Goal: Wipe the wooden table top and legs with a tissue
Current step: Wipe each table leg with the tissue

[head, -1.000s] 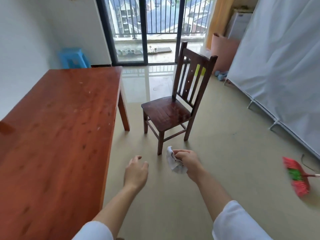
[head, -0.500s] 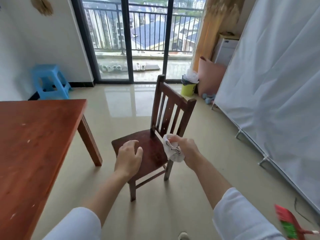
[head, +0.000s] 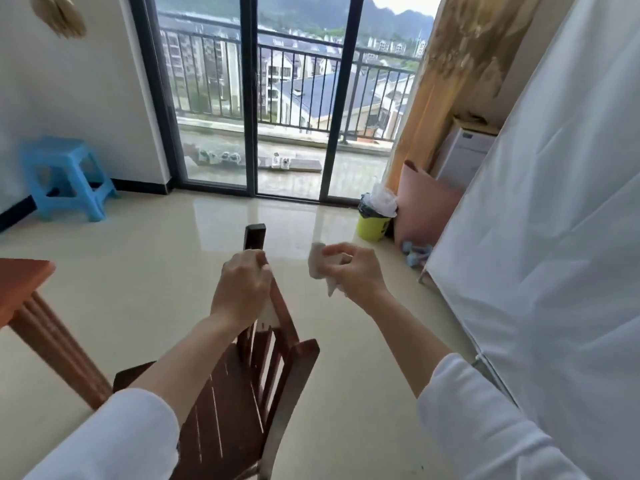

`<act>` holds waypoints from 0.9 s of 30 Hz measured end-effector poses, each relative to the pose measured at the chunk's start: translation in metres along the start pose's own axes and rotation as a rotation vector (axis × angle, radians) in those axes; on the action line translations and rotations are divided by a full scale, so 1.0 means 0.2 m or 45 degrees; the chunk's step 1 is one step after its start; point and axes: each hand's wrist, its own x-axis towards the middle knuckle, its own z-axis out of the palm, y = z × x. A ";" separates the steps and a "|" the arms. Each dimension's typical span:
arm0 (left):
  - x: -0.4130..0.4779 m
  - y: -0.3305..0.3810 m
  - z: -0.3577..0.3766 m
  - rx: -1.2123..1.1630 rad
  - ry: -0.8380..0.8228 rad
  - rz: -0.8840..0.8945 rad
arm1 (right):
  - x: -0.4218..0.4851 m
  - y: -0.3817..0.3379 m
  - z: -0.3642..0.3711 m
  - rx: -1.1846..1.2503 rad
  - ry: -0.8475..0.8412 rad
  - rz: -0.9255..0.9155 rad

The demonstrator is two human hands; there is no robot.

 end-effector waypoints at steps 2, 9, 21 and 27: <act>0.24 0.02 0.13 0.011 0.049 -0.004 | 0.30 0.07 -0.03 -0.017 -0.040 -0.002; 0.90 0.02 0.49 0.094 0.127 -0.142 | 1.22 0.23 -0.08 -0.128 -0.190 0.042; 1.77 -0.17 0.81 0.177 0.382 -0.613 | 2.39 0.28 0.13 -0.280 -0.723 0.056; 2.04 -0.32 0.80 0.220 0.467 -0.862 | 2.86 0.15 0.41 -0.303 -0.950 0.029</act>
